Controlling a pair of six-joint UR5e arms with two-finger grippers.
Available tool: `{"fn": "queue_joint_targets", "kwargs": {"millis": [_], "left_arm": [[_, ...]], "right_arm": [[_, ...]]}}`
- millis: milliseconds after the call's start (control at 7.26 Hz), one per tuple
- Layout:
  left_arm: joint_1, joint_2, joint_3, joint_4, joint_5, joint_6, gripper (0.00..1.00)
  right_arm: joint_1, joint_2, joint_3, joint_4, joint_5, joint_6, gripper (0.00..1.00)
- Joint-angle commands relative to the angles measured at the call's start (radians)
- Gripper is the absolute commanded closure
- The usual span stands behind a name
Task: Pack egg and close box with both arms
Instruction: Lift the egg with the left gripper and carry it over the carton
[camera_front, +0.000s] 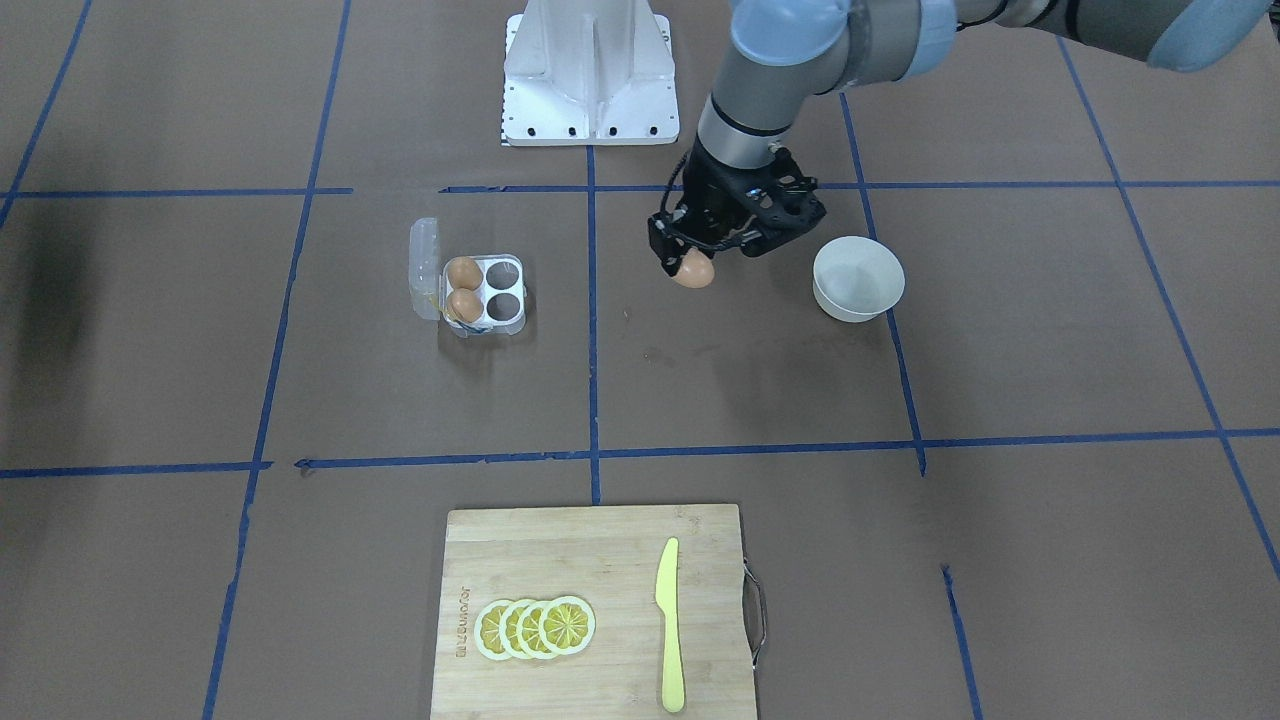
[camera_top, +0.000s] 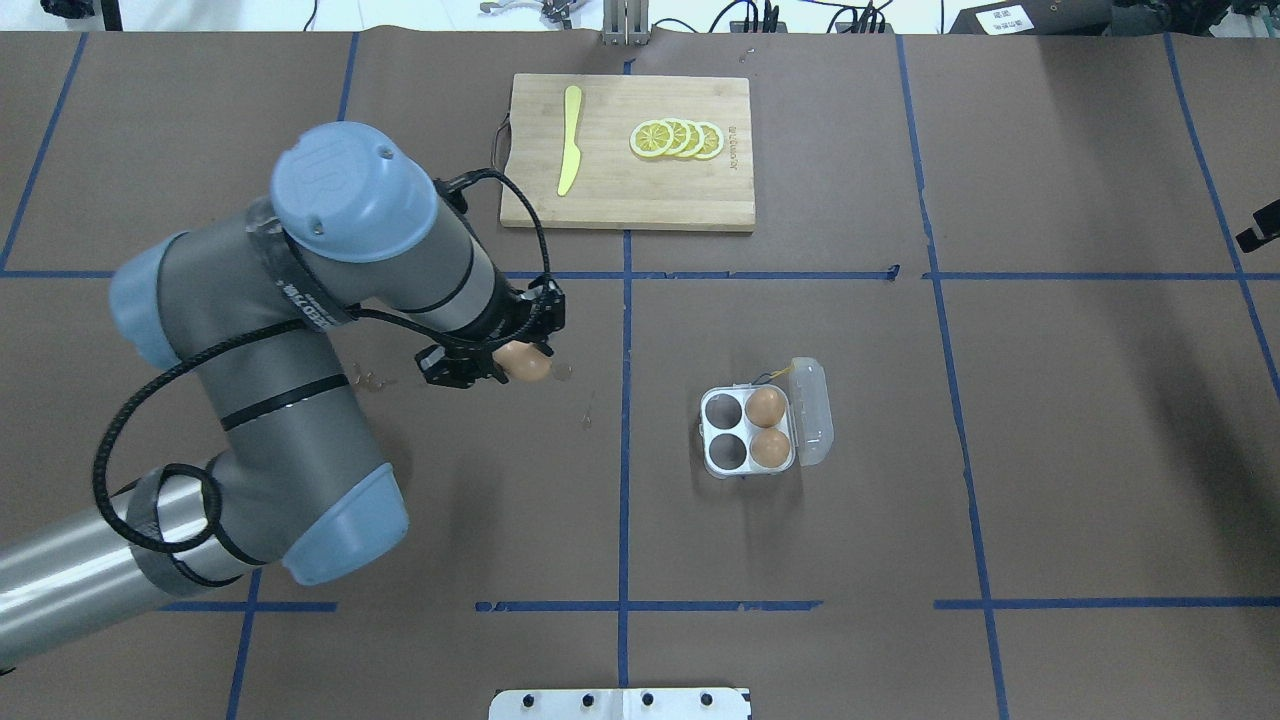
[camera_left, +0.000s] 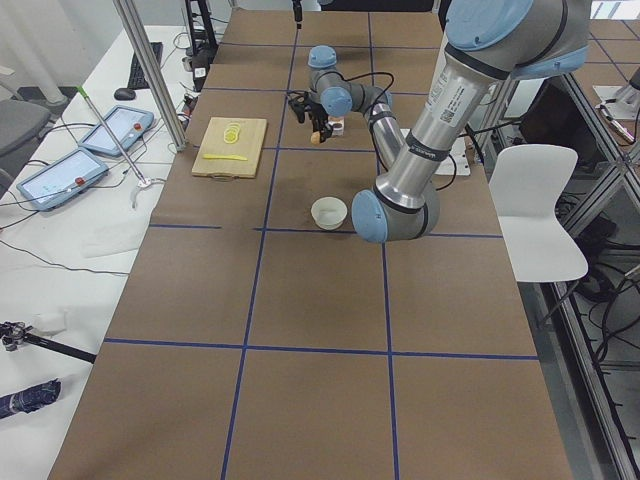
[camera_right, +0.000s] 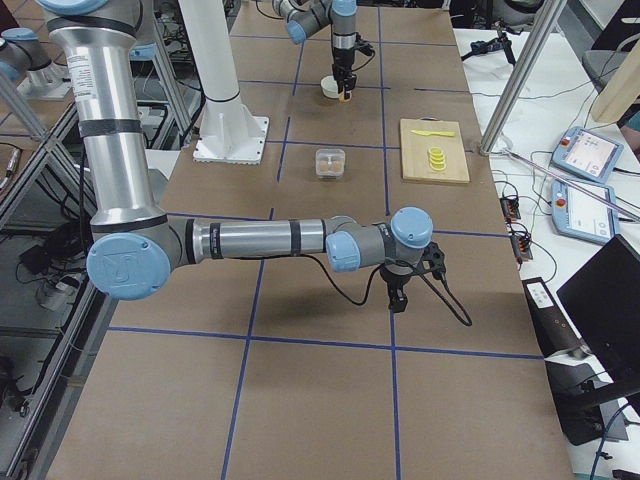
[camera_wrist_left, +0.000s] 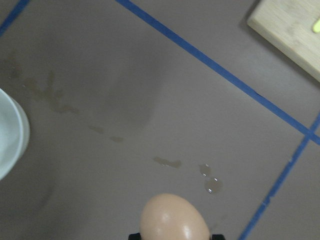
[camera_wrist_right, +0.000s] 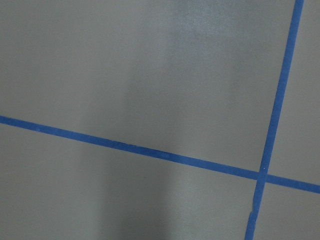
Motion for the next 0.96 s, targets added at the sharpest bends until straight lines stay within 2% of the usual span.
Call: {"fn": "queue_joint_targets", "kwargs": {"millis": [0, 275, 551, 826], "left_arm": [[0.099, -0.048, 0.101, -0.215, -0.01, -0.015, 1.0], [0.129, -0.099, 0.166, -0.269, -0.005, 0.001, 1.0], [0.144, -0.175, 0.274, -0.331, -0.002, 0.001, 1.0], [0.146, -0.182, 0.336, -0.413, -0.001, 0.009, 1.0]], "right_arm": [[0.0, 0.001, 0.002, 0.0, 0.0, 0.0, 0.0], [0.0, 0.0, 0.002, 0.0, 0.001, 0.001, 0.0], [0.0, 0.0, -0.001, 0.0, 0.002, 0.0, 0.0], [0.0, 0.0, -0.004, 0.0, 0.002, 0.0, 0.0]]}}
